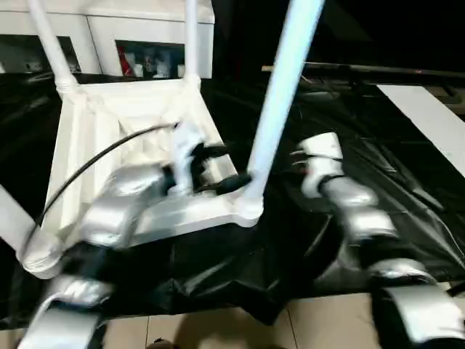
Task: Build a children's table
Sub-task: Rotate table base, then rotate leg to tighten
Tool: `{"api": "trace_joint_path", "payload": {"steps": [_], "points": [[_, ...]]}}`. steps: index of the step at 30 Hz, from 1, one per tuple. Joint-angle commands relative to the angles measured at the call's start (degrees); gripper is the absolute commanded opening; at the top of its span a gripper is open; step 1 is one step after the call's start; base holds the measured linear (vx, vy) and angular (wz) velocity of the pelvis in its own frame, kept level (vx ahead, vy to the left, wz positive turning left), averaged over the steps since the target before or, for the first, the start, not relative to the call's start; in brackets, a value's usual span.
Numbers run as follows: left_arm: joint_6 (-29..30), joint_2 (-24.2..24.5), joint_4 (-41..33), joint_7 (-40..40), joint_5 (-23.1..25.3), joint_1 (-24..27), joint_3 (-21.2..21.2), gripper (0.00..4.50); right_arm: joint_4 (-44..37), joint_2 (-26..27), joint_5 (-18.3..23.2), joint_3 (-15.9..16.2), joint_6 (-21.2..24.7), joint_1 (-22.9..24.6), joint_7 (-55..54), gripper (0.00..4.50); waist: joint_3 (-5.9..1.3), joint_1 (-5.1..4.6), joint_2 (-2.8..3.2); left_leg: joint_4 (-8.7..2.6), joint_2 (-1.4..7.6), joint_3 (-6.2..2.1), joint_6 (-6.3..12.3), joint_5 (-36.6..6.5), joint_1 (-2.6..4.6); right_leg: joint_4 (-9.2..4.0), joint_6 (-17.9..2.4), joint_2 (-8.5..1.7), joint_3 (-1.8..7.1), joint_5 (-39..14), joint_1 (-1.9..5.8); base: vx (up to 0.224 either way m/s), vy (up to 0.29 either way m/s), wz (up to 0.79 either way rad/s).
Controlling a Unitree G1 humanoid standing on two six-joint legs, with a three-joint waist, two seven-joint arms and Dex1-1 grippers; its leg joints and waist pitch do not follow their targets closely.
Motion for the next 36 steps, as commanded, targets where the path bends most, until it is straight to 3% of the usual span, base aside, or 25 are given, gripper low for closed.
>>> {"api": "trace_joint_path", "payload": {"steps": [1, 5, 6, 7, 8, 12, 19, 23, 28, 36], "points": [[1.0, 1.2, -1.4, -2.2, 2.5, 1.3, -3.8, 4.47, -3.7, -3.0, -1.2, 1.6, 2.0, 2.5, 5.4, 3.91, -4.3, 0.38, 1.37, -4.03, 1.24, -0.51, -1.45, -13.9, 1.5, -3.66, -12.9, -2.57, 1.95, -6.8, 2.44, 0.0, 0.0, 0.0], [-1.6, 0.7, 2.5, -1.0, 4.9, 1.0, -4.4, 4.47, -7.9, -5.6, -1.5, 3.9, 3.2, 5.2, 10.9, 3.91, -4.16, 0.62, 1.29, -4.06, 1.35, -0.5, -1.14, -14.5, 1.45, -3.87, -12.8, -2.82, 2.04, -7.9, 2.49, 0.0, 0.0, 0.0], [-5.1, -0.9, 8.2, 1.7, 7.6, -0.4, -3.9, 4.31, -13.8, -8.7, -1.4, 6.8, 4.4, 8.4, 17.1, 3.91, -3.95, 0.75, 1.35, -4.18, 1.2, -0.6, -1.06, -15.5, 1.37, -4.33, -11.8, -2.65, 2.06, -10.1, 2.61, 0.0, 0.0, 0.0], [-5.6, -1.2, 9.5, 2.6, 8.4, -1.0, -3.9, 4.21, -15.4, -9.3, -1.2, 7.4, 4.8, 9.0, 18.7, 3.91, -3.98, 1.18, 1.2, -4.04, 1.3, -0.54, -0.82, -16.4, 1.72, -4.52, -10.9, -2.71, 2.13, -11.0, 2.49, 0.0, 0.0, 0.0], [-6.1, -1.2, 10.1, 2.9, 8.8, -1.2, -3.9, 4.14, -16.2, -9.7, -1.2, 7.8, 4.8, 9.4, 19.4, 3.91, -4.01, 1.15, 1.23, -4.2, 1.3, -0.8, -0.84, -16.4, 1.34, -4.45, -10.6, -2.96, 2.08, -12.1, 2.75, 0.0, 0.0, 0.0], [-7.7, -0.6, 15.6, 4.9, 11.7, -3.9, -5.3, 3.74, -22.7, -11.8, -0.5, 10.5, 6.2, 11.5, 24.3, 3.91, -4.08, 1.16, 1.37, -4.15, 1.37, -0.94, -0.67, -16.4, 1.4, -4.57, -10.5, -3.0, 2.07, -12.8, 2.55, 0.0, 0.0, 0.0], [-3.8, 2.9, 12.4, -2.0, 11.8, -3.1, -7.2, 3.21, -29.0, -12.3, 0.3, 10.7, 10.0, 13.2, 25.2, 3.91, -4.15, 0.97, 1.74, -4.09, 1.48, -0.89, -0.8, -15.4, 1.48, -4.09, -12.8, -2.99, 2.03, -10.3, 2.43, 0.0, 0.0, 0.0], [-3.3, 3.2, 11.9, -2.7, 11.9, -2.7, -6.9, 2.75, -30.5, -12.7, 0.3, 11.0, 10.8, 13.7, 25.3, 3.91, -4.12, 1.13, 1.94, -4.12, 1.48, -0.84, -0.94, -15.8, 1.55, -4.18, -12.9, -3.02, 2.04, -10.4, 2.39, 0.0, 0.0, 0.0], [-1.4, 3.1, 10.1, -2.9, 11.3, -1.4, -7.5, 2.38, -32.6, -12.6, 0.3, 11.3, 12.7, 14.6, 25.3, 3.91, -4.0, 1.29, 1.48, -4.23, 1.52, -0.93, -1.12, -16.9, 1.49, -4.43, -12.0, -3.2, 2.06, -13.6, 2.38, 0.0, 0.0, 0.0], [-1.2, 2.3, 11.2, -1.5, 13.5, -1.2, -7.5, 1.64, -33.9, -12.1, 0.1, 12.2, 14.2, 14.6, 25.1, 3.91, -4.0, 1.38, 1.47, -4.18, 1.5, -0.89, -0.87, -15.8, 1.48, -4.45, -11.5, -3.2, 2.07, -13.5, 2.28, 0.0, 0.0, 0.0]]}}
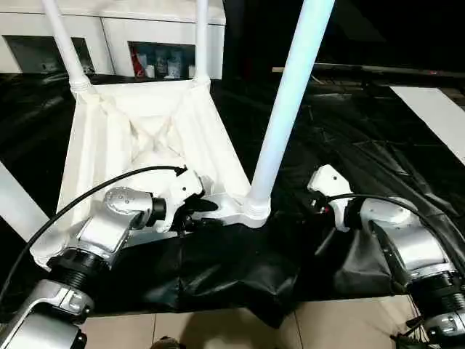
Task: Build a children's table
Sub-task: Rotate leg to tighten
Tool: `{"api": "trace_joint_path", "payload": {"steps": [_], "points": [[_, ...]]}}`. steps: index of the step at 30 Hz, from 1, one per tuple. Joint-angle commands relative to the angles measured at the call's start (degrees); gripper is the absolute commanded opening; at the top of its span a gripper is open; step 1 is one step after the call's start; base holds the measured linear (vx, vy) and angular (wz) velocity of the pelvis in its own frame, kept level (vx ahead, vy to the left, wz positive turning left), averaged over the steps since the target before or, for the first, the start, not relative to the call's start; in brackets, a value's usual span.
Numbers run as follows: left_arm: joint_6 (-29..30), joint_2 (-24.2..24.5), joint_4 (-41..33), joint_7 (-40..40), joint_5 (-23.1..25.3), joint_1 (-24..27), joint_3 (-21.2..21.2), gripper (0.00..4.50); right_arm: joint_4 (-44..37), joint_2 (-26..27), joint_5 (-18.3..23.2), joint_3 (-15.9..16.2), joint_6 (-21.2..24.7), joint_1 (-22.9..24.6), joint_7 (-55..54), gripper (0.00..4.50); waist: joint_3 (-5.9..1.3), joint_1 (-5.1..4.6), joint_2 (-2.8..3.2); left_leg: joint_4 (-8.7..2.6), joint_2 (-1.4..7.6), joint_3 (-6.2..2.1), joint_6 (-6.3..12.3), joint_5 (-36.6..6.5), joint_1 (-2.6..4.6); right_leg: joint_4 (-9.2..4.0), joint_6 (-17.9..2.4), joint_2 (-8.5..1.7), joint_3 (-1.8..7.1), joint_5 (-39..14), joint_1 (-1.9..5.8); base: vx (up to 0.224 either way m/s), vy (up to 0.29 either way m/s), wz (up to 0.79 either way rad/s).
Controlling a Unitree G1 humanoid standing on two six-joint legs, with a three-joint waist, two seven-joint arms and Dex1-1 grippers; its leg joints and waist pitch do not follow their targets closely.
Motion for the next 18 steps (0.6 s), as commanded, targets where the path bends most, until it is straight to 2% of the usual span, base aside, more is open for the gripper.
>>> {"api": "trace_joint_path", "payload": {"steps": [1, 2, 5, 6, 7, 8, 11, 12, 14, 15, 18], "points": [[0.8, -0.3, 0.5, 0.2, 1.4, 0.6, -1.1, 1.64, -1.1, -0.3, 0.0, 0.4, 0.7, 0.2, -0.1, 3.91, -3.9, -0.05, 0.55, -4.21, 1.5, -0.88, -0.94, -16.1, 1.46, -4.48, -11.3, -3.17, 2.09, -14.0, 2.16, 0.0, 0.0, 0.0], [1.2, 0.0, 0.5, -0.2, 1.7, 0.5, -1.3, 1.45, -1.3, -0.3, 0.0, 0.5, 0.9, 0.2, -0.1, 3.91, -3.91, -0.08, 0.52, -4.24, 1.48, -0.91, -1.03, -16.3, 1.43, -4.52, -11.1, -3.18, 2.09, -14.6, 2.21, 0.0, 0.0, 0.0], [1.9, 0.5, 0.3, -1.2, 2.1, 0.3, -2.1, 1.32, -1.7, -0.4, 0.0, 0.5, 1.4, 0.2, 0.0, 3.91, -3.85, -0.12, 0.6, -4.28, 1.44, -0.97, -1.24, -16.9, 1.44, -4.67, -10.6, -3.24, 2.11, -16.0, 2.17, 0.0, 0.0, 0.0], [2.2, 0.8, 0.6, -2.0, 2.4, -0.2, -2.7, 1.07, -1.7, -0.5, 0.0, 0.5, 1.5, 0.1, 0.0, 3.91, -3.82, -0.12, 0.78, -4.36, 1.45, -1.04, -1.36, -17.1, 1.49, -4.72, -10.5, -3.22, 2.1, -16.5, 2.14, 0.0, 0.0, 0.0], [2.4, 0.9, 0.8, -2.2, 2.6, -0.5, -2.9, 1.0, -1.6, -0.4, 0.0, 0.4, 1.5, 0.0, 0.0, 3.91, -3.84, -0.16, 0.67, -4.36, 1.45, -1.04, -1.44, -17.3, 1.52, -4.77, -10.4, -3.23, 2.11, -16.8, 2.15, 0.0, 0.0, 0.0], [2.5, 1.1, 0.8, -2.5, 3.0, -0.6, -3.3, 0.97, -1.8, -0.4, 0.0, 0.4, 1.6, 0.1, -0.1, 3.91, -3.87, -0.13, 0.93, -4.33, 1.43, -1.04, -1.51, -17.4, 1.56, -4.74, -10.4, -3.22, 2.13, -16.7, 2.11, 0.0, 0.0, 0.0], [2.7, 1.3, 1.1, -3.1, 3.6, -1.0, -4.1, 0.81, -1.9, -0.4, 0.0, 0.4, 1.8, 0.0, -0.2, 3.91, -3.95, -0.24, 0.77, -4.31, 1.4, -1.04, -1.43, -16.8, 1.44, -4.62, -10.7, -3.2, 2.11, -15.5, 2.26, 0.0, 0.0, 0.0], [2.7, 1.1, 1.4, -3.0, 3.8, -1.2, -4.1, 0.68, -1.9, -0.4, 0.0, 0.4, 1.9, 0.0, -0.3, 3.91, -3.95, -0.23, 1.21, -4.29, 1.42, -1.05, -1.5, -17.0, 1.54, -4.57, -10.9, -3.18, 2.13, -15.1, 2.17, 0.0, 0.0, 0.0], [2.7, 0.9, 1.8, -3.0, 4.2, -1.5, -4.3, 0.55, -1.9, -0.3, 0.0, 0.4, 1.9, -0.1, -0.4, 3.91, -3.95, -0.24, 1.01, -4.27, 1.37, -0.99, -1.42, -17.2, 1.58, -4.67, -11.0, -3.11, 2.11, -15.1, 2.19, 0.0, 0.0, 0.0], [2.7, 0.5, 2.4, -2.8, 4.8, -2.0, -4.6, 0.53, -1.8, -0.1, 0.0, 0.4, 1.9, -0.3, -0.6, 3.91, -3.92, -0.23, 1.25, -4.28, 1.34, -1.0, -1.44, -17.3, 1.55, -4.69, -11.0, -3.12, 2.12, -15.2, 2.18, 0.0, 0.0, 0.0], [3.0, 0.4, 2.6, -3.1, 5.0, -2.3, -4.6, 0.22, -1.7, 0.2, 0.3, 0.4, 2.1, -0.6, -0.8, 3.91, -3.88, -0.26, 1.21, -4.33, 1.37, -1.06, -1.6, -18.3, 1.63, -4.9, -10.8, -3.19, 2.09, -16.9, 2.13, 0.0, 0.0, 0.0]]}}
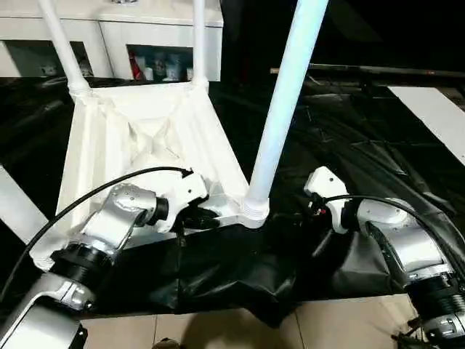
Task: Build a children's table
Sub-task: Rotate leg to tighten
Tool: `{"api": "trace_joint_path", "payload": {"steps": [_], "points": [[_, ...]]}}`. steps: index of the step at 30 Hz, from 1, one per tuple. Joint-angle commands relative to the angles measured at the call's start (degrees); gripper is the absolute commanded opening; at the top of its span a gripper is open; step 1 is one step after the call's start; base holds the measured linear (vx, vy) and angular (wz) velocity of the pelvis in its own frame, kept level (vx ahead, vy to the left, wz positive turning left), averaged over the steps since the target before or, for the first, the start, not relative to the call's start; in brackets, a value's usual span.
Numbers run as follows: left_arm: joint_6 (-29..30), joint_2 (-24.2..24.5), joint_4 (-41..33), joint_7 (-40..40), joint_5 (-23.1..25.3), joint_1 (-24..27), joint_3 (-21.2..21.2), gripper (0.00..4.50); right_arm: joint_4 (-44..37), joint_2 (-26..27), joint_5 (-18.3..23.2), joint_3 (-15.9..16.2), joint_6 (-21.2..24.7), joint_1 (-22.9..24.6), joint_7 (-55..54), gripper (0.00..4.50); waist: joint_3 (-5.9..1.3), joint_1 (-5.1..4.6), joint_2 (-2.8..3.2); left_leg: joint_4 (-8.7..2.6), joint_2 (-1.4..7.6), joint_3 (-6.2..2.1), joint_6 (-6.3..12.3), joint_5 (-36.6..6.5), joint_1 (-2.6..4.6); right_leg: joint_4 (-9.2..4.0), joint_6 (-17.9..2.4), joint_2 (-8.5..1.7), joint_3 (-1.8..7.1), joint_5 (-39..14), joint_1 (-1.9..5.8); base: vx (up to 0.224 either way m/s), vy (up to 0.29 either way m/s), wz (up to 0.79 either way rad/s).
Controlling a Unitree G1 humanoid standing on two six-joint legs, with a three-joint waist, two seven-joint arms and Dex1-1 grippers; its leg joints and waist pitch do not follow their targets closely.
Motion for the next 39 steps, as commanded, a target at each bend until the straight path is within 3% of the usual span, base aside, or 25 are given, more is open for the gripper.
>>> {"api": "trace_joint_path", "payload": {"steps": [1, 6, 8, 11, 12, 15, 20, 27, 28, 32, 33, 39], "points": [[1.1, -0.1, 1.5, -0.3, 1.4, 0.3, -1.6, 0.15, -1.3, 0.2, 0.4, -0.2, 0.7, -0.7, -0.6, 3.91, -3.65, -0.12, 0.73, -4.33, 1.37, -1.07, -1.65, -18.4, 1.34, -4.96, -10.7, -3.19, 2.05, -17.3, 1.97, 0.0, 0.0, 0.0], [1.1, 0.3, 1.2, -1.5, 2.0, 0.7, -2.5, 0.05, -0.1, 2.5, 2.7, -0.7, 0.2, -1.5, 0.3, 3.91, -3.64, -0.18, 0.8, -4.45, 1.46, -1.2, -1.89, -19.9, 1.51, -5.09, -10.4, -3.23, 2.05, -19.2, 1.73, 0.0, 0.0, 0.0], [0.9, 0.3, 1.2, -1.5, 2.0, 0.8, -2.5, 0.05, 0.8, 3.1, 3.0, -0.3, -0.5, -1.7, 1.0, 3.91, -3.65, -0.21, 0.49, -4.46, 1.48, -1.19, -1.78, -19.9, 1.45, -5.01, -10.5, -3.22, 2.02, -19.0, 1.74, 0.0, 0.0, 0.0], [0.4, -0.2, 1.3, -1.4, 1.5, 0.9, -1.9, 0.05, 2.0, 4.0, 3.1, 0.0, -1.2, -2.1, 1.2, 3.91, -3.73, -0.18, 0.62, -4.44, 1.49, -1.16, -1.82, -19.0, 1.41, -4.89, -10.8, -3.29, 2.07, -17.7, 1.74, 0.0, 0.0, 0.0], [0.3, -0.4, 1.3, -1.4, 1.4, 1.0, -1.7, 0.05, 2.4, 4.3, 3.0, 0.2, -1.4, -2.3, 1.1, 3.91, -3.74, -0.18, 0.43, -4.41, 1.47, -1.05, -1.67, -18.4, 1.35, -4.84, -11.1, -3.22, 2.1, -16.6, 1.81, 0.0, 0.0, 0.0], [0.5, -0.5, 0.8, -1.4, 1.4, 1.2, -1.4, 0.05, 3.8, 5.2, 2.3, 0.7, -1.9, -2.9, 0.5, 3.91, -3.72, -0.13, 0.57, -4.42, 1.47, -1.05, -1.68, -18.2, 1.37, -4.86, -11.1, -3.3, 2.08, -17.0, 1.77, 0.0, 0.0, 0.0], [1.0, -0.5, 0.1, -1.2, 1.2, 1.4, -1.3, 0.05, 6.6, 6.7, 1.8, 1.4, -2.8, -4.1, -0.3, 3.91, -3.57, -0.1, 0.29, -4.52, 1.52, -1.12, -1.9, -19.2, 1.42, -5.09, -10.2, -3.45, 2.12, -20.0, 1.63, 0.0, 0.0, 0.0], [1.2, -0.2, -0.2, -1.0, 1.1, 1.8, -0.8, 0.05, 9.8, 9.0, 2.4, 0.9, -3.9, -5.3, -0.5, 3.91, -3.65, -0.05, 0.31, -4.59, 1.5, -1.11, -1.75, -18.1, 1.29, -4.84, -10.7, -3.47, 2.11, -18.2, 1.74, 0.0, 0.0, 0.0], [1.2, -0.2, -0.2, -1.0, 1.1, 1.9, -0.7, 0.02, 10.2, 9.1, 2.5, 0.8, -4.1, -5.4, -0.4, 3.73, -3.58, -0.08, 0.25, -4.6, 1.5, -1.07, -1.76, -18.4, 1.31, -4.95, -10.6, -3.44, 2.12, -18.6, 1.69, 0.0, 0.0, 0.0], [1.5, 0.2, -0.5, -1.1, 1.0, 2.1, -0.4, 0.02, 11.5, 9.5, 2.8, 0.8, -4.7, -5.7, 0.0, 3.73, -3.57, -0.08, 0.28, -4.63, 1.52, -1.1, -1.75, -18.5, 1.33, -5.0, -10.3, -3.49, 2.15, -19.5, 1.64, 0.0, 0.0, 0.0], [1.5, 0.2, -0.5, -1.1, 1.0, 2.1, -0.4, 0.0, 11.7, 9.7, 3.1, 0.5, -4.8, -5.8, 0.0, 3.45, -3.56, -0.09, 0.3, -4.67, 1.5, -1.12, -1.77, -18.5, 1.29, -5.01, -10.3, -3.47, 2.13, -19.6, 1.67, 0.0, 0.0, 0.0], [1.6, 0.4, -0.5, -1.1, 1.1, 2.1, -0.3, 0.0, 12.7, 10.2, 3.2, 0.1, -5.3, -5.9, 0.2, 3.0, -3.55, -0.09, 0.43, -4.72, 1.51, -1.14, -1.94, -18.9, 1.33, -5.03, -10.2, -3.49, 2.14, -19.7, 1.64, 0.0, 0.0, 0.0]]}}
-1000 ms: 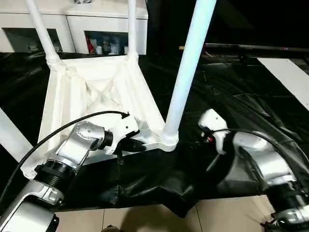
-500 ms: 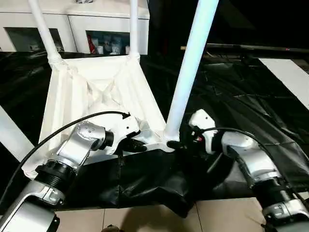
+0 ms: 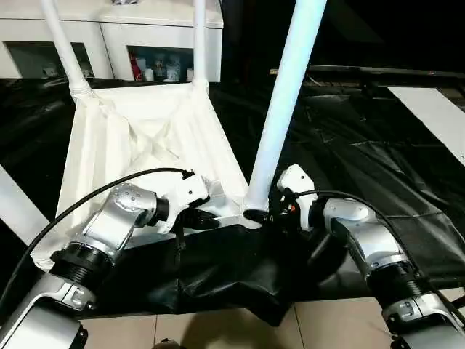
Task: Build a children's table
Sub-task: Rotate leg to tighten
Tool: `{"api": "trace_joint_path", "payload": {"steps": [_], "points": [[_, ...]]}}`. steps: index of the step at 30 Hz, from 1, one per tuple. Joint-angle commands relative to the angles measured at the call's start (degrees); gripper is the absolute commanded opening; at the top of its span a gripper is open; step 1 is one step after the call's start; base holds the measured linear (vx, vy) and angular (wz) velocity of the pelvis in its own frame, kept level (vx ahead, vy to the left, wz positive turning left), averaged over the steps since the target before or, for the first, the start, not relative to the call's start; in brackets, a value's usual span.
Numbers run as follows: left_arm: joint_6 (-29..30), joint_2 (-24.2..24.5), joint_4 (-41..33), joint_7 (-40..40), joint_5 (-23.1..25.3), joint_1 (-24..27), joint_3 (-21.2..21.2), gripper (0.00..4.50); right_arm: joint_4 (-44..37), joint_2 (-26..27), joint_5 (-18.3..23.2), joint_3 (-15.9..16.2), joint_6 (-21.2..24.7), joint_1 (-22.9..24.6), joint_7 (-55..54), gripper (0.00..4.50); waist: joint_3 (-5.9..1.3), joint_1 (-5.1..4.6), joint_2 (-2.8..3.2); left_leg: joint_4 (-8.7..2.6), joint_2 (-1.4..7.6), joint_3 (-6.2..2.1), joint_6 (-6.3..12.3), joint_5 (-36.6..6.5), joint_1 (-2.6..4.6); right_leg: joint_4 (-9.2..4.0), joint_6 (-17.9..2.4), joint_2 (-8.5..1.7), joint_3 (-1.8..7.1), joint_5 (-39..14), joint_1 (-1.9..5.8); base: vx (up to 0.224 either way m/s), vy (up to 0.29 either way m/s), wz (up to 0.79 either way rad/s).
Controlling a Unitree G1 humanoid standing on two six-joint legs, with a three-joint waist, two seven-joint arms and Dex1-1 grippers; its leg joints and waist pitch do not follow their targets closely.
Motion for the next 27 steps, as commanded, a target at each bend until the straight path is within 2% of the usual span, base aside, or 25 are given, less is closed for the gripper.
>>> {"api": "trace_joint_path", "payload": {"steps": [1, 7, 14, 16, 18, 19, 20, 21, 23, 24, 25, 27], "points": [[1.0, 0.3, 0.6, -0.5, 0.9, 1.2, -0.8, 0.0, 0.7, 0.0, 0.7, -1.0, -0.5, -0.6, 0.2, 2.91, -3.46, -0.12, 0.46, -4.61, 1.53, -1.15, -1.99, -19.2, 1.25, -5.03, -10.4, -3.47, 2.16, -19.7, 1.53, 0.0, 0.0, 0.0], [1.2, 0.4, 0.3, -0.8, 0.9, 1.4, -0.8, 0.0, 1.1, 0.4, 0.9, -0.8, -0.8, -0.3, 0.2, 2.64, -3.44, -0.17, 0.45, -4.66, 1.52, -1.16, -2.01, -19.5, 1.24, -5.08, -10.5, -3.46, 2.17, -19.9, 1.54, 0.0, 0.0, 0.0], [1.5, 0.3, 0.3, 0.0, 0.5, 2.1, -0.1, 0.0, 1.6, 1.4, 0.8, -1.3, -0.5, 0.3, -1.7, 2.63, -3.15, -0.33, 0.73, -4.86, 1.51, -1.28, -2.28, -20.5, 1.21, -5.21, -10.3, -3.48, 2.19, -20.8, 1.41, 0.0, 0.0, 0.0], [2.1, -2.1, 1.9, 3.9, 0.0, 1.8, 1.4, 0.0, 3.9, 3.2, -0.9, -2.7, -0.3, 0.0, -9.2, 2.63, -2.94, -0.66, 0.72, -4.93, 1.42, -1.23, -2.7, -21.3, 1.24, -5.39, -10.1, -3.37, 2.19, -22.0, 1.21, 0.0, 0.0, 0.0], [2.4, -3.7, 2.8, 6.5, 0.4, 1.6, 1.8, 0.0, 5.3, 4.7, -1.4, -3.9, 0.5, 0.0, -14.1, 2.63, -2.74, -1.04, 0.52, -5.03, 1.31, -1.53, -3.12, -23.2, 1.31, -5.95, -8.6, -3.58, 2.05, -27.4, 1.16, 0.0, 0.0, 0.0], [2.7, -5.0, 3.5, 8.6, 0.9, 1.3, 1.8, 0.0, 6.1, 5.9, -1.5, -4.9, 1.4, 0.2, -17.6, 2.63, -2.65, -1.11, 0.68, -4.99, 1.26, -1.61, -3.23, -23.7, 1.35, -6.04, -8.2, -3.58, 2.01, -28.4, 0.99, 0.0, 0.0, 0.0], [3.5, -7.3, 4.6, 11.2, 1.2, 0.8, 1.8, 0.0, 7.3, 8.0, -1.3, -6.6, 3.0, 0.4, -22.9, 2.62, -2.51, -1.45, 0.62, -4.95, 1.16, -1.62, -3.28, -24.8, 1.62, -6.39, -7.5, -3.52, 1.98, -30.8, 0.61, 0.0, 0.0, 0.0], [3.7, -7.7, 4.8, 11.8, 1.2, 0.6, 1.9, 0.0, 7.5, 8.3, -1.2, -6.8, 3.2, 0.4, -23.7, 2.62, -2.46, -1.59, 0.56, -4.94, 1.08, -1.69, -3.36, -25.5, 1.68, -6.62, -6.9, -3.52, 1.86, -32.5, 0.54, 0.0, 0.0, 0.0], [5.5, -11.5, 7.3, 16.7, 1.8, -1.4, 2.4, 0.0, 9.9, 11.0, -1.3, -8.5, 4.4, -0.3, -30.4, 2.62, -2.54, -1.86, 1.01, -5.04, 1.11, -2.01, -3.37, -26.3, 2.03, -7.2, -5.7, -3.68, 1.55, -34.7, 0.45, 0.0, 0.0, 0.0], [6.0, -12.6, 8.3, 18.6, 2.0, -2.2, 2.6, 0.0, 11.0, 11.8, -1.2, -9.0, 4.6, -0.8, -32.5, 2.62, -2.53, -1.95, 0.91, -5.05, 1.06, -2.07, -3.33, -27.3, 2.15, -7.42, -5.4, -3.55, 1.43, -34.8, 0.29, 0.0, 0.0, 0.0], [7.0, -14.0, 9.5, 20.9, 2.3, -3.1, 3.1, 0.0, 12.2, 12.7, -1.3, -9.7, 4.8, -1.5, -35.1, 2.62, -2.36, -1.98, 1.13, -5.12, 1.0, -2.08, -3.34, -27.9, 2.19, -7.54, -5.2, -3.49, 1.43, -35.0, 0.12, 0.0, 0.0, 0.0], [8.1, -17.0, 12.3, 25.6, 3.1, -5.4, 3.7, 0.0, 15.1, 14.6, -1.4, -10.9, 5.2, -3.3, -40.7, 2.62, -2.27, -2.3, 1.38, -5.07, 0.86, -2.23, -3.64, -31.2, 2.88, -8.06, -4.7, -3.25, 0.99, -35.8, -0.35, 0.0, 0.0, 0.0]]}}
